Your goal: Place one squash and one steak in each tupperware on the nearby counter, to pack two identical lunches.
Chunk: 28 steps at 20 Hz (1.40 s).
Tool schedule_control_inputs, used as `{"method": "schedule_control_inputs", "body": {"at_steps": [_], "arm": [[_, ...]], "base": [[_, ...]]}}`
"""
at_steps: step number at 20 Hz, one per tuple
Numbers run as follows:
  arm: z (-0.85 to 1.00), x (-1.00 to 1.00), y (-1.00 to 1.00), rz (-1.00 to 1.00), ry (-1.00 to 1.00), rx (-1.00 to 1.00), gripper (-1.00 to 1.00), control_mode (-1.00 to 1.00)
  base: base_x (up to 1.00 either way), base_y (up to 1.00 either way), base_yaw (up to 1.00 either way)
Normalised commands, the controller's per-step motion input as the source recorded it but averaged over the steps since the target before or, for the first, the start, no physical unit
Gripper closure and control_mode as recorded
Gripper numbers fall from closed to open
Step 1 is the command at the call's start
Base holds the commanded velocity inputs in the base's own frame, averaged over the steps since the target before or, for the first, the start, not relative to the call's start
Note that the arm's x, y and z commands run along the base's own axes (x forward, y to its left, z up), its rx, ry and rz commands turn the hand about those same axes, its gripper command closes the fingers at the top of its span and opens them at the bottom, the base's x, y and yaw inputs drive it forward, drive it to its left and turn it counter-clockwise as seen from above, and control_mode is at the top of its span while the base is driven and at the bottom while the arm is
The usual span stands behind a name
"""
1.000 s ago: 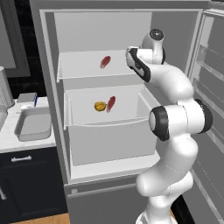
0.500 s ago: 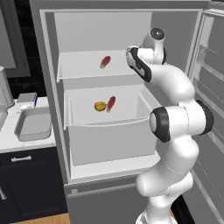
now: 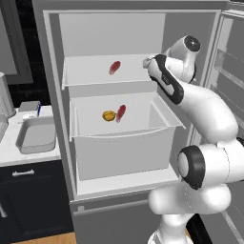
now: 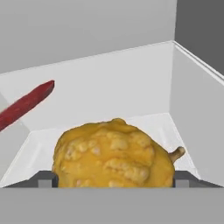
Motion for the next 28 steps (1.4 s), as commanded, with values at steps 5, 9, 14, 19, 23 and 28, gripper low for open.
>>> {"method": "schedule_control_inputs", "body": {"at_steps": [5, 9, 14, 19, 23, 28], "arm": [[0.72, -1.00, 0.13, 0.25, 0.13, -0.08, 1.00, -1.00], [0.37, -1.00, 0.19, 0.19, 0.17, -0.16, 1.00, -1.00], [-0.62, -1.00, 0.35, 0.16, 0.05, -0.24, 1.00, -1.00], [-1.00, -1.00, 0.01, 0.21, 0.03, -0.16, 1.00, -1.00], [-1.00, -1.00, 0.09, 0.20, 0.03, -0.13, 1.00, -1.00], [-0.53, -0.64, 0.09, 0.10, 0.06, -0.04, 1.00, -1.00]], "base": [[0.00, 0.00, 0.00], [0.00, 0.00, 0.00], [0.00, 0.00, 0.00], [0.00, 0.00, 0.00], [0.00, 0.00, 0.00], [0.00, 0.00, 0.00]]}}
